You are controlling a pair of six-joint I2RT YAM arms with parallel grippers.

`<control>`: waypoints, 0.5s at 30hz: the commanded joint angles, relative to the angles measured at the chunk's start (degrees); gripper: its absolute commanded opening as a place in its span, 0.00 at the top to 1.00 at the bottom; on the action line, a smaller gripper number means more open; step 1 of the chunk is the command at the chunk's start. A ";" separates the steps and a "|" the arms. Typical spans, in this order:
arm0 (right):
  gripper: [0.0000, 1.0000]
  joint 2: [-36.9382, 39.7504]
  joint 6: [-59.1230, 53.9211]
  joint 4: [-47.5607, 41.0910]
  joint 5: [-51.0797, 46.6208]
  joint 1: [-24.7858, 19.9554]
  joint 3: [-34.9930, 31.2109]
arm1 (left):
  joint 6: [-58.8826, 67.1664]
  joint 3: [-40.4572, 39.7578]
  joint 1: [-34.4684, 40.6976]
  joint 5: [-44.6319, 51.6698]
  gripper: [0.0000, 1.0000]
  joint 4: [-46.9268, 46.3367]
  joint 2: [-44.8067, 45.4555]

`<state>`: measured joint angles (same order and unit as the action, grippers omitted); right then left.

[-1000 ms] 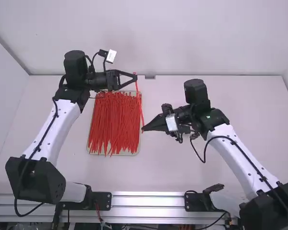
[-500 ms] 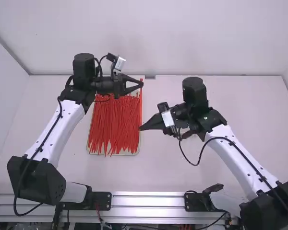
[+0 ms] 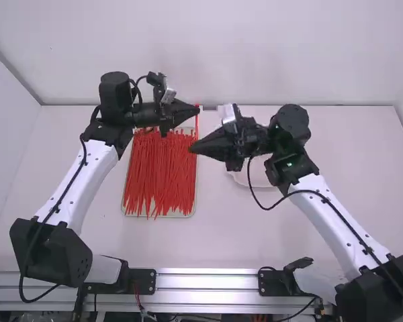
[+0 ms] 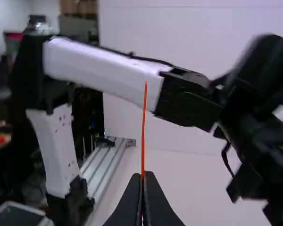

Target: Fasten the cable tie

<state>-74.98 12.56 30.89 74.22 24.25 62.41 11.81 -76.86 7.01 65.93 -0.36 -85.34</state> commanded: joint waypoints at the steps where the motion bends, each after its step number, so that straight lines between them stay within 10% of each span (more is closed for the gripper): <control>1: 1.00 -0.02 14.05 0.42 -5.57 -1.64 1.27 | 6.27 0.31 -0.26 0.66 0.98 1.25 -0.22; 15: 1.00 -0.04 16.74 -11.76 -6.62 -5.99 1.27 | 15.02 0.28 -0.31 6.51 0.99 9.51 -0.17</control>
<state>-75.00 30.81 20.23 67.57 18.98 62.41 23.24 -76.86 7.01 69.10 8.32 -85.34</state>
